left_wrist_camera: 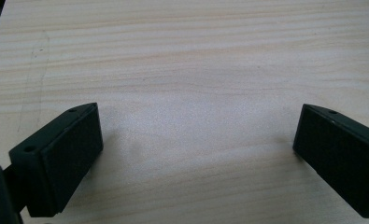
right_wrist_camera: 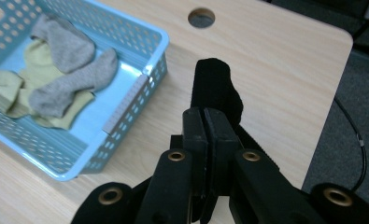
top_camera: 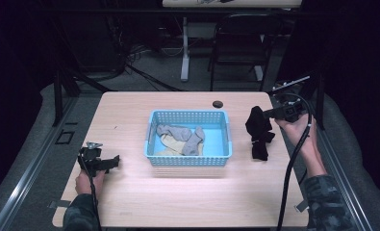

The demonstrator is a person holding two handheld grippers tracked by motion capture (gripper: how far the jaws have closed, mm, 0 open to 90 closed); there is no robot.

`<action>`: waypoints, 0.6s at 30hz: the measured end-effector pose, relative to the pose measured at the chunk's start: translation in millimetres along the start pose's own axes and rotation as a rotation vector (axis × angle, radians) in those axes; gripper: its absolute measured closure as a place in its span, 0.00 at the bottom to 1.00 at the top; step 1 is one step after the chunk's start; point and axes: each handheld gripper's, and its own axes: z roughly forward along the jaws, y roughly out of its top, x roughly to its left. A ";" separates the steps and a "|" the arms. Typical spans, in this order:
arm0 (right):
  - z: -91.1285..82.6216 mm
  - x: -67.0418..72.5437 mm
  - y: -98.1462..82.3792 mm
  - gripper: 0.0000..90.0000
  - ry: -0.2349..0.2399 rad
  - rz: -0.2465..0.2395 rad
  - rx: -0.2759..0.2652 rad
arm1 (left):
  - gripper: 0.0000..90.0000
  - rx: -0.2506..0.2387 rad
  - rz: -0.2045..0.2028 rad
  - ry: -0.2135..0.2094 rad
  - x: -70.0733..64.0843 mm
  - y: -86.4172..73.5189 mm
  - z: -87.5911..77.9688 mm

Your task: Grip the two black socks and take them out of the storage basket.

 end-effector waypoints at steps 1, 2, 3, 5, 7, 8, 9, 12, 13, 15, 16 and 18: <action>5.3 -1.0 -2.6 0.98 -0.001 0.003 0.005 | 0.02 0.000 0.000 0.000 0.0 0.0 0.0; 10.5 -2.1 -5.1 0.98 0.007 0.007 0.015 | 0.02 0.000 0.000 0.000 0.0 0.0 0.0; 15.3 -2.8 -7.6 0.98 0.008 0.011 0.033 | 0.02 0.000 0.000 0.000 0.0 0.0 0.0; 26.3 -5.2 -12.3 0.98 0.016 0.018 0.050 | 0.02 0.000 0.000 0.000 0.1 0.0 0.0; 37.9 -6.2 -17.1 0.98 0.015 0.036 0.062 | 0.02 0.000 0.000 0.000 0.1 0.0 0.0; 43.8 -6.5 -19.0 0.98 0.015 0.037 0.075 | 0.02 0.000 0.000 0.000 0.1 0.0 0.0; 49.3 -7.0 -20.7 0.98 0.019 0.035 0.090 | 0.02 0.000 0.000 0.000 0.1 0.0 0.0; 60.0 -7.1 -23.3 0.98 0.012 0.040 0.114 | 0.02 0.000 0.000 0.000 0.1 0.0 0.1; 69.5 -7.0 -24.5 0.98 0.009 0.035 0.137 | 0.02 0.000 0.000 0.000 0.1 0.0 0.1; 77.4 -5.9 -25.3 0.98 0.003 0.041 0.147 | 0.02 0.000 -0.001 -0.001 0.1 0.1 0.1; 81.3 -5.4 -25.7 0.98 0.004 0.041 0.151 | 0.02 -0.001 -0.001 0.000 0.1 0.1 0.2; 88.9 -4.9 -27.0 0.97 -0.003 0.042 0.169 | 0.02 0.000 -0.001 -0.001 0.1 0.1 0.1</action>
